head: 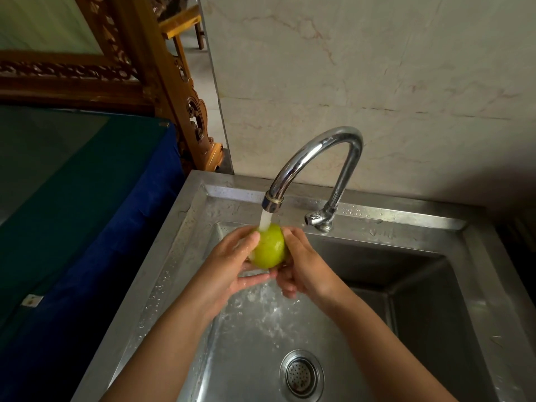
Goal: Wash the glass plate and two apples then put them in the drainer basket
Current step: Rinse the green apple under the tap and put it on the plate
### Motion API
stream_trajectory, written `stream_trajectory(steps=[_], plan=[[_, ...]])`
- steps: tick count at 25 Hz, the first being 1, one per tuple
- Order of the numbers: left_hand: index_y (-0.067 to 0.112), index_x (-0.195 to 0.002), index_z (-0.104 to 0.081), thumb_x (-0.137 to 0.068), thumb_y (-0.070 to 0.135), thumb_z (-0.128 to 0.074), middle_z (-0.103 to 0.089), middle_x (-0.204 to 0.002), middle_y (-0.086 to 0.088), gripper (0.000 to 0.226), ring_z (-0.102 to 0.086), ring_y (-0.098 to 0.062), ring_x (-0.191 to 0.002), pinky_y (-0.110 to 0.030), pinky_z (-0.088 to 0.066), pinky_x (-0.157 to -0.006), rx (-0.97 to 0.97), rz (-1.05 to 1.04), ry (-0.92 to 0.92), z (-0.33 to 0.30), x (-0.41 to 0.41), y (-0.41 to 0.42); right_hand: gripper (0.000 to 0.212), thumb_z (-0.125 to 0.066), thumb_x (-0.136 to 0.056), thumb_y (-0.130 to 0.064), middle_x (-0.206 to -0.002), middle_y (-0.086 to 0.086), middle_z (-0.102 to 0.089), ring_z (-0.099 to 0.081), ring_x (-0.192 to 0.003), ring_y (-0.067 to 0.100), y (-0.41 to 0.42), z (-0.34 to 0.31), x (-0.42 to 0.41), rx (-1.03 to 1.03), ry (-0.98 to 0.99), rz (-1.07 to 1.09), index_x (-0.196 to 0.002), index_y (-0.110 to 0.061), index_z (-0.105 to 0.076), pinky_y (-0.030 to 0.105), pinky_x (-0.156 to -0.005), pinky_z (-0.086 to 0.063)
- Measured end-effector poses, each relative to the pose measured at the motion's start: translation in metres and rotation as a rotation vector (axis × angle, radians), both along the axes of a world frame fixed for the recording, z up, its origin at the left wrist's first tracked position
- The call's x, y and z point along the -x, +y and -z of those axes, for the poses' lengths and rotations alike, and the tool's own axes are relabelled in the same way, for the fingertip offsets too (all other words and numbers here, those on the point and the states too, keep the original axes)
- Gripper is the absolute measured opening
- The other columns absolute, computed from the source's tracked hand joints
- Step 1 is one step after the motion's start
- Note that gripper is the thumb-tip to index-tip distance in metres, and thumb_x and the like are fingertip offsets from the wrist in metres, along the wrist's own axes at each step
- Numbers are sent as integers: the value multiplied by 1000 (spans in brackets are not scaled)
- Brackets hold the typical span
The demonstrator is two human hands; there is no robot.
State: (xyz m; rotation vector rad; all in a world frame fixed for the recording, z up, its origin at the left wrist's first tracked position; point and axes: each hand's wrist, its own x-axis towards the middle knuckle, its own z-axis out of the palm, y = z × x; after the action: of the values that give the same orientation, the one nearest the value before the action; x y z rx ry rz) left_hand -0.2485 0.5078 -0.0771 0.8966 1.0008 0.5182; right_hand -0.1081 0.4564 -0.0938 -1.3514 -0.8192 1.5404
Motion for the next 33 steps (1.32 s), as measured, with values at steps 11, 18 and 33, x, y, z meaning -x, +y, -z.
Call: stream_trajectory(steps=[11,18,33], plan=[[15,-129,-52,-86,33,-58,-51,-123,-26,47,-65,-34,-89,-34,-60,-60,724,-342,-453,15,-7,-7,30,-67,-81,-31,-100,13,-69,-66,-95,29,45,24,-68,204,-426,572,-97,-7,-60,43,-89,-54],[13,-129,-51,-83,26,-62,-47,-131,-27,49,-63,-38,-96,-40,-61,-53,724,-357,-441,20,-6,-8,18,-72,-77,-22,-92,12,-73,-70,-86,23,49,40,-73,206,-337,610,-85,-8,-68,45,-91,-54],[12,-118,-58,-66,20,-66,-59,-123,-25,53,-68,-31,-91,-36,-61,-70,403,-327,-331,15,1,-30,53,-73,-74,-39,-103,12,-65,-62,-81,21,8,48,-77,455,-326,498,-110,-3,-57,40,-73,-55]])
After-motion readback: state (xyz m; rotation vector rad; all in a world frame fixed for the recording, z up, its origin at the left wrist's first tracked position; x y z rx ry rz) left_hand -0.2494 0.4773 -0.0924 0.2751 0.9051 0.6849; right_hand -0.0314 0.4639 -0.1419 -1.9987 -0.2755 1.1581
